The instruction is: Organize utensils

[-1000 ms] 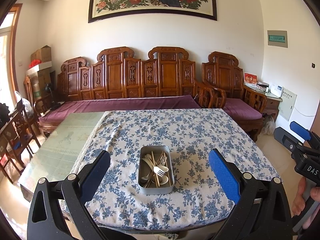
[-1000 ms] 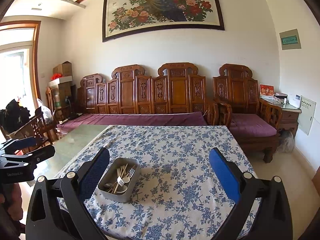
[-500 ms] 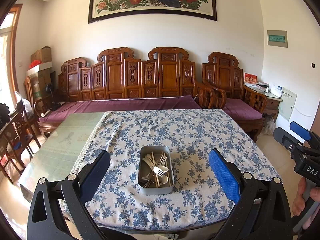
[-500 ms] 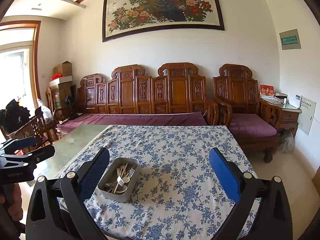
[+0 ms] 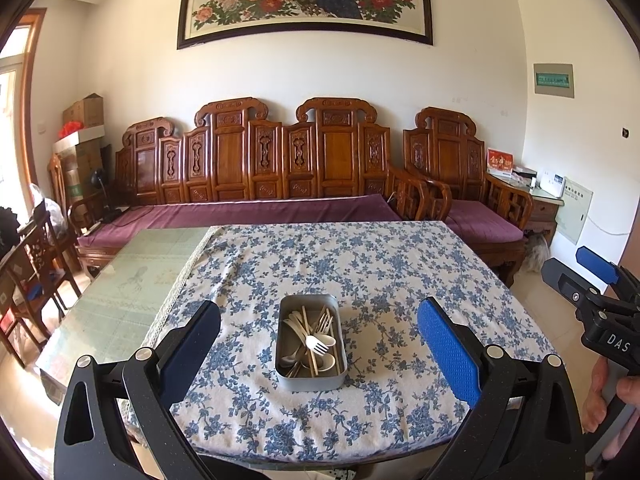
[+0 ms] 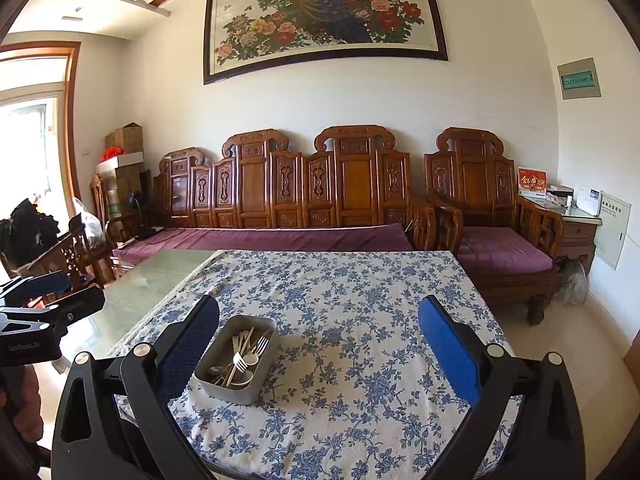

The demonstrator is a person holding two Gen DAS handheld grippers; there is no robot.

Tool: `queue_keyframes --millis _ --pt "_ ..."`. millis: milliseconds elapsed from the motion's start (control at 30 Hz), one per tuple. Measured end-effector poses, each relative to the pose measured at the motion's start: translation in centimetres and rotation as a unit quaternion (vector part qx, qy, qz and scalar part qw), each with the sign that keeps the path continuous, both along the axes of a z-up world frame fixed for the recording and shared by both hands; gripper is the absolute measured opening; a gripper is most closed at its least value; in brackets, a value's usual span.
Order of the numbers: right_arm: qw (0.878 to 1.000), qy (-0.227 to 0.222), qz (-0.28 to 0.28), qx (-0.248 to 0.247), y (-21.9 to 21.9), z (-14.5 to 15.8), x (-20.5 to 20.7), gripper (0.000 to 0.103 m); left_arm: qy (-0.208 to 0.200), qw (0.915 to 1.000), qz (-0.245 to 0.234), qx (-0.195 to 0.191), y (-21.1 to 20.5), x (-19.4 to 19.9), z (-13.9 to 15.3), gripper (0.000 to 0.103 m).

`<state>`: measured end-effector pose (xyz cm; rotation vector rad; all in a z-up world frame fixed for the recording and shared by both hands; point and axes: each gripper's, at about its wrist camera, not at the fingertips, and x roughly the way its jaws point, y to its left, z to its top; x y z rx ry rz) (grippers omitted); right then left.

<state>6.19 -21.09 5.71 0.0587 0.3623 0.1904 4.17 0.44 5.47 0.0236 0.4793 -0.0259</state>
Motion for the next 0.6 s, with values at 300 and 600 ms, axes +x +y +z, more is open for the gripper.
queue_keyframes --millis 300,600 --pt "1.0 0.0 0.001 0.001 -0.01 0.0 -0.05 0.1 0.0 1.0 0.001 0.0 -0.05 -0.14 -0.09 0.095" --pt "1.0 -0.001 0.001 0.001 -0.03 -0.03 -0.07 0.1 -0.001 1.0 0.0 -0.001 -0.19 -0.12 -0.08 0.095"
